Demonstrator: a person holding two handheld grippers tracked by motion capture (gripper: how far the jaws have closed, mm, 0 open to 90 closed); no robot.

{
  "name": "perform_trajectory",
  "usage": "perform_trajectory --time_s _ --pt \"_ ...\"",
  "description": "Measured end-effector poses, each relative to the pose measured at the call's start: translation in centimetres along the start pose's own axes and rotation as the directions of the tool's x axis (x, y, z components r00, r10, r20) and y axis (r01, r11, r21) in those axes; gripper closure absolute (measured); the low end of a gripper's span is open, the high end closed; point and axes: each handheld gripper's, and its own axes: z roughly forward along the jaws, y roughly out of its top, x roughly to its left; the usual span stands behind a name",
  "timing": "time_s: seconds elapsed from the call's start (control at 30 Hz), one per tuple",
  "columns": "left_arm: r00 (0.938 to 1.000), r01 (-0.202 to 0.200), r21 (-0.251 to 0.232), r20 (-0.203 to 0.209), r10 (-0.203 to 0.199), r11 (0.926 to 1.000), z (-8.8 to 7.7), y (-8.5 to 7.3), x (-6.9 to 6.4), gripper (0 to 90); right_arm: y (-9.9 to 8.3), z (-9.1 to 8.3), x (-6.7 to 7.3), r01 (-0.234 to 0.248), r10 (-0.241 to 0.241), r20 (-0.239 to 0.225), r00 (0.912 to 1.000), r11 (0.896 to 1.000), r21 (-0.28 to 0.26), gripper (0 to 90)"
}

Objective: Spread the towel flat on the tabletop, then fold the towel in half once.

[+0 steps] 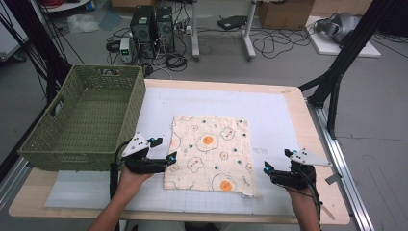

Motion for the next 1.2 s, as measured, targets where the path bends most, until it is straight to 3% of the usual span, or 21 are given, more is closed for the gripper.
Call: perform_trajectory --time_s 0.4,0.77,0.93,1.2 --pt "1.0000 0.000 0.001 -0.005 0.000 1.0000 -0.4 0.1 0.1 22.0 -0.1 -0.1 -0.3 -0.027 0.027 -0.001 0.9996 1.000 -0.008 10.8" --pt "0.9994 0.027 0.021 -0.021 -0.027 0.9994 0.1 -0.2 0.7 22.5 -0.1 0.2 -0.1 -0.006 0.006 0.006 1.0000 1.000 -0.003 10.9" --pt "0.9971 0.075 0.019 -0.014 -0.075 0.9970 0.8 0.3 1.4 22.7 -0.2 0.2 -0.2 -0.009 0.009 0.005 0.9999 1.000 0.001 10.9" --pt "0.9966 0.078 0.032 -0.028 -0.077 0.9964 2.5 2.3 2.4 21.5 -0.1 0.2 -0.3 -0.010 0.009 -0.013 0.9999 1.000 -0.007 10.9"
